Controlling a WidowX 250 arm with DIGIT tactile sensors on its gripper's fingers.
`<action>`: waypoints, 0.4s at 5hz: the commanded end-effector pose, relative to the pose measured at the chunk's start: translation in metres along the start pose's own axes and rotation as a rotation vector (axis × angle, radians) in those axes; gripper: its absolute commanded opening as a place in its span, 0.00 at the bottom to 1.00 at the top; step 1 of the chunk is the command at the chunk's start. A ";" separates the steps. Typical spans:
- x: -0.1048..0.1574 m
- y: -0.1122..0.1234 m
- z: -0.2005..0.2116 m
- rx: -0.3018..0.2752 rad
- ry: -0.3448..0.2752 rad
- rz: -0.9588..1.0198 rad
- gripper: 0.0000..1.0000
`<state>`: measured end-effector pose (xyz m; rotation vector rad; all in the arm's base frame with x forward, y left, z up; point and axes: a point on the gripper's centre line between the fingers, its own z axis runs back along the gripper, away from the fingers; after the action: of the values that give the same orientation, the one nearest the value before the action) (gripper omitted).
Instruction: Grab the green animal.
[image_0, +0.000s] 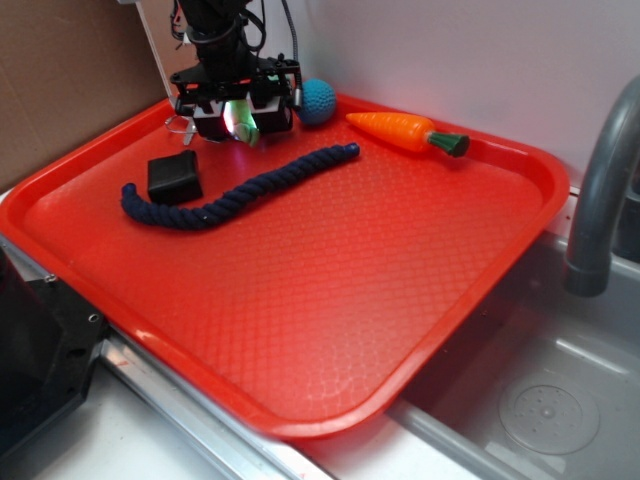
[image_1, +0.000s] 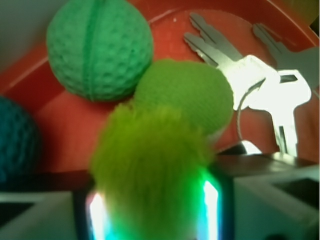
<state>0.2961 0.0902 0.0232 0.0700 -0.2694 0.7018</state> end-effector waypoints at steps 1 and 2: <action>-0.010 -0.007 0.060 -0.074 -0.009 -0.200 0.00; -0.044 -0.011 0.118 -0.096 0.023 -0.338 0.00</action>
<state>0.2427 0.0257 0.1155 0.0118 -0.2321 0.3503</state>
